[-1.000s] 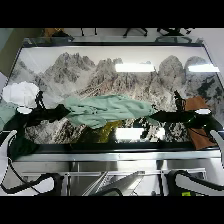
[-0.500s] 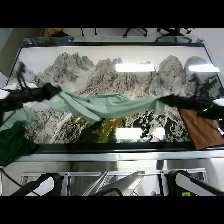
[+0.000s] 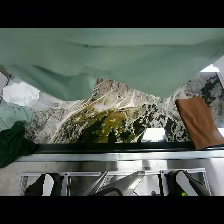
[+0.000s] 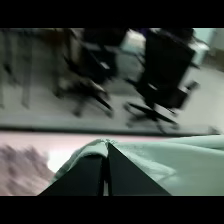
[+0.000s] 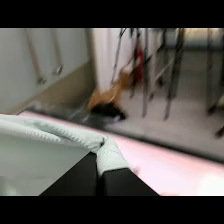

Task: Fold the shirts.

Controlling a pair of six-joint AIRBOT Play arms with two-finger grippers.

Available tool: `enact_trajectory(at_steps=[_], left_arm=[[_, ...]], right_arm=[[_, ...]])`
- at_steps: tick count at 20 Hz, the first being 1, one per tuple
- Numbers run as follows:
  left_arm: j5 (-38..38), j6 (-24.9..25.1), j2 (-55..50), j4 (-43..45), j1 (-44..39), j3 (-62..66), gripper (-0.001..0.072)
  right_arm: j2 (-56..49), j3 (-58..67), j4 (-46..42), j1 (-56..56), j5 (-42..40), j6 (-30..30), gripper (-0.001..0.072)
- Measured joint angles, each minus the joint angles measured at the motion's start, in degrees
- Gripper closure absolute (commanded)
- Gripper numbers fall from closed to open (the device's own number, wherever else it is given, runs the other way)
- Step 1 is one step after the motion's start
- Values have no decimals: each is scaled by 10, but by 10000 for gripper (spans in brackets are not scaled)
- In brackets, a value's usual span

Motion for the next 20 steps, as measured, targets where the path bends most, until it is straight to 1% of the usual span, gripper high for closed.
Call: enact_trajectory(at_steps=[2, 4, 6, 8, 11, 13, 15, 17, 18, 19, 20], left_arm=[[0, 4, 18, 7, 34, 35, 691], [-14, 9, 8, 17, 33, 67, 691], [-42, 9, -26, 19, 2, 92, 690], [-74, 9, -76, 25, -49, 99, 690], [-97, 9, -169, 42, -143, 67, 690], [-83, 9, -236, 69, -202, 32, 690], [-33, 9, -313, 100, -254, -5, 690], [38, 9, -395, 111, -293, -30, 688], [65, 8, -432, 113, -306, -33, 647], [87, 8, -472, 114, -317, -32, 242], [101, 7, -504, 112, -324, -24, 23]], right_arm=[[8, 34, -13, -5, -19, 0, 694], [5, 52, -21, -8, -27, -1, 694], [-16, 57, -21, -9, -18, -3, 694], [-55, 44, -1, -8, 12, -5, 694], [-134, -16, 14, 34, 43, -8, 694], [-199, -70, -3, 82, 28, -12, 693], [-275, -114, -30, 130, -13, -16, 693], [-356, -136, -49, 166, -60, -18, 693], [-398, -142, -56, 182, -85, -18, 682], [-433, -145, -60, 195, -102, -19, 569], [-466, -146, -64, 206, -115, -20, 411]])
